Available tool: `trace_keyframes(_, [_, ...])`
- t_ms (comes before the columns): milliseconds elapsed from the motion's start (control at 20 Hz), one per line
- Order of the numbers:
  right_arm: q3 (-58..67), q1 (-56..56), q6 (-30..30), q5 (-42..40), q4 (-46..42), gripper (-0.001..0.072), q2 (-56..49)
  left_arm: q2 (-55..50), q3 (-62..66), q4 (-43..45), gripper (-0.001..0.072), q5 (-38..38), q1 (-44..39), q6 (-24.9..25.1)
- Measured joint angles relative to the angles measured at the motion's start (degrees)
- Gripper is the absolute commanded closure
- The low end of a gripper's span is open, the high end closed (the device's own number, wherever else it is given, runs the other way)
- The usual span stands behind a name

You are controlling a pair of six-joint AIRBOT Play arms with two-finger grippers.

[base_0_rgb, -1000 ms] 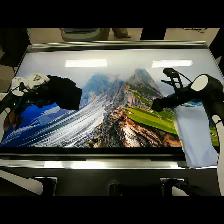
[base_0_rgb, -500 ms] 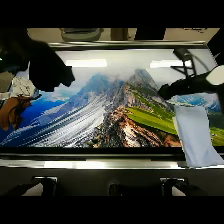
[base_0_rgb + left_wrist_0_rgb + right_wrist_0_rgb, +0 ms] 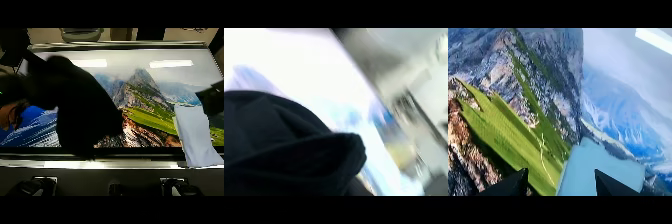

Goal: Fold the shirts.

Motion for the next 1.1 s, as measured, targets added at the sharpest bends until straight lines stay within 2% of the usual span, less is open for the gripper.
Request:
trace_keyframes(150, [-0.46,0.0,1.77,7.08,-1.88,0.0218,2.4,-5.95,-6.64,0.17,0.0681,0.46,-4.98,0.61])
trace_keyframes(200, [-1.01,-0.02,2.21,8.46,-2.14,0.0217,2.58,-9.2,-7.8,0.17,0.0618,0.7,-5.9,1.14])
trace_keyframes(300, [-2.73,0.0,2.8,9.88,-2.49,0.0207,2.01,-16.79,-8.57,0.24,0.0015,0.85,-7.02,1.75])
trace_keyframes(350, [-3.89,0.0,3.02,10.01,-2.69,0.0191,1.09,-20.79,-7.89,0.04,0.0018,0.33,-7.13,1.81])
trace_keyframes(450, [-6.45,0.0,3.06,9.79,-2.69,0.0077,-1.38,-27.3,-4.92,0.26,0.0039,-2.93,-6.08,2.08])
trace_keyframes(600, [-10.82,-0.02,-0.17,8.7,1.11,0.0063,-6.95,-31.65,0.7,3.15,0.0043,-8.85,-1.22,2.47])
trace_keyframes(700, [-14.19,-0.02,-3.28,8.04,6.21,0.0062,-11.02,-31.82,2.51,6.86,0.0115,-13.75,3.06,2.58])
trace_keyframes(800, [-18.75,-0.02,-6.69,7.45,13.2,0.003,-15.15,-30.05,0.44,10.49,0.0114,-18.47,6.36,3.19])
trace_keyframes(850, [-21.29,0.02,-8.07,6.82,16.13,0.0029,-16.87,-28.65,-2.36,11.76,0.0105,-19.96,7.41,3.78])
trace_keyframes(900, [-24.11,0.02,-9.22,5.99,18.93,0.0025,-18.38,-26.93,-6.12,12.9,0.0004,-20.76,8.15,4.33])
trace_keyframes(1100, [-35.08,0.11,-11.74,2.54,24.68,0.0022,-21.86,-18.75,-25.64,12.59,-0.0013,-19.08,8.7,7.1])
